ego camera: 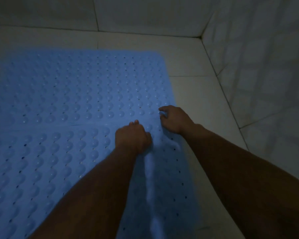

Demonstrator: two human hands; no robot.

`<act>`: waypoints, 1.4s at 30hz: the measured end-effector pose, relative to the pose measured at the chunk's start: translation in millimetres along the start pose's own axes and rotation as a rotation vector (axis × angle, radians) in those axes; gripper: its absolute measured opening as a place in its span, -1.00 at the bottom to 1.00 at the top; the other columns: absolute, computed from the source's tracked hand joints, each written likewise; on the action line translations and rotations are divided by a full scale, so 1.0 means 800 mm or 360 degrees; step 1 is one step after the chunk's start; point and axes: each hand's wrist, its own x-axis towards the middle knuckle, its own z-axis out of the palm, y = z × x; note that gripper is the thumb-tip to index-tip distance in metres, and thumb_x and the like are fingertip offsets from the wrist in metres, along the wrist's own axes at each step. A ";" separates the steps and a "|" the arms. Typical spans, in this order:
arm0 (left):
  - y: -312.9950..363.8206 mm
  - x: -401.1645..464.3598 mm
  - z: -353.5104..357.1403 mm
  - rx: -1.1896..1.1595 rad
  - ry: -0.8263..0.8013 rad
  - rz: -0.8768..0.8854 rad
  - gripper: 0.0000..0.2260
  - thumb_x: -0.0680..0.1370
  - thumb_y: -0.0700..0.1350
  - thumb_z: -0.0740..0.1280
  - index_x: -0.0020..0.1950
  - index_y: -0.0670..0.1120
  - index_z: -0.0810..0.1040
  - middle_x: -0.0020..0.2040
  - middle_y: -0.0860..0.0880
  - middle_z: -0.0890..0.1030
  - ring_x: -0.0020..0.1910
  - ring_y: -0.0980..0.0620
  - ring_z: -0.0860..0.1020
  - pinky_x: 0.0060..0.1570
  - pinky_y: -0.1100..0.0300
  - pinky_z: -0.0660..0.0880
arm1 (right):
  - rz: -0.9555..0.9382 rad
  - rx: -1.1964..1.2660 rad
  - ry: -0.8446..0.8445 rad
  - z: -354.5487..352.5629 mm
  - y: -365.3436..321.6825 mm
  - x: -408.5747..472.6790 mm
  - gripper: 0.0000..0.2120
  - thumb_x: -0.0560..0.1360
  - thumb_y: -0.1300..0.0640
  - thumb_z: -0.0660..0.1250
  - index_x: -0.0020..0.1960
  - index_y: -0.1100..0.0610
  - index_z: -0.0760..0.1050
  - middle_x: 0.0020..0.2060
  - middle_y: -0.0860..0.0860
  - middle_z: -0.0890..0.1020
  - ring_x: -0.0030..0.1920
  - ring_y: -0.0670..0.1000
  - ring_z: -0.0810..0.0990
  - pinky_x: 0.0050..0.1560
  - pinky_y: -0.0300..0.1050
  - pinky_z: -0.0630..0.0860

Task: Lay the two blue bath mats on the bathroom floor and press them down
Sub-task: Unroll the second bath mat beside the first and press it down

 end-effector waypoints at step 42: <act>-0.018 -0.031 0.031 -0.0086 0.0791 0.0354 -0.56 0.65 0.06 0.09 0.41 -0.11 0.53 0.51 -0.13 0.45 0.59 -0.21 0.24 0.36 -0.16 0.38 | -0.0051 -0.0483 0.0109 0.125 0.038 -0.147 -0.22 0.62 -0.34 -0.03 0.64 0.13 -0.08 0.64 0.11 -0.12 0.63 0.11 -0.16 0.60 0.18 -0.11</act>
